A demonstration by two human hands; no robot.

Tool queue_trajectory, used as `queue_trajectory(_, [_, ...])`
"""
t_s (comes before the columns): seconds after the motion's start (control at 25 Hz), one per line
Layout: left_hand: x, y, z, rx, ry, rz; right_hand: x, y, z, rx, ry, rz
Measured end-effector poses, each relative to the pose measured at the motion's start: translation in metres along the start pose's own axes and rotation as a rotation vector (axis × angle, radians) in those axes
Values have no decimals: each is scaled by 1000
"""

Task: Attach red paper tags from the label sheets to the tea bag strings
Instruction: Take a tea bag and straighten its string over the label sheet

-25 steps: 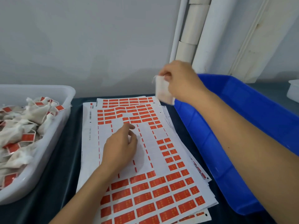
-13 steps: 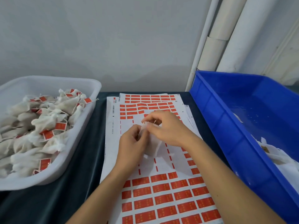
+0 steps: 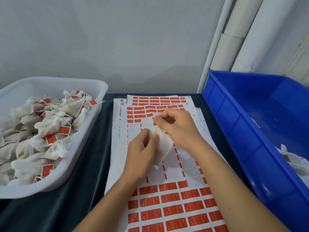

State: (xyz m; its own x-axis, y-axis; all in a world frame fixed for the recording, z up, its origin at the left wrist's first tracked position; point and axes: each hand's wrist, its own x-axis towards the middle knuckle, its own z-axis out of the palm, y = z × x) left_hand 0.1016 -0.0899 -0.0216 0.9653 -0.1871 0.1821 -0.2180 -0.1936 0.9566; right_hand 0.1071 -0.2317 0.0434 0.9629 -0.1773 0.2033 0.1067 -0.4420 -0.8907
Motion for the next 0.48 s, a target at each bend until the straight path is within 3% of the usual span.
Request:
queue_trajectory(0.24, [-7, 2, 0, 16, -57, 41, 7, -4, -1, 386, 183, 356])
queue_trajectory(0.48, [-8, 10, 3, 125, -116, 94, 17, -7, -10, 532, 421, 340])
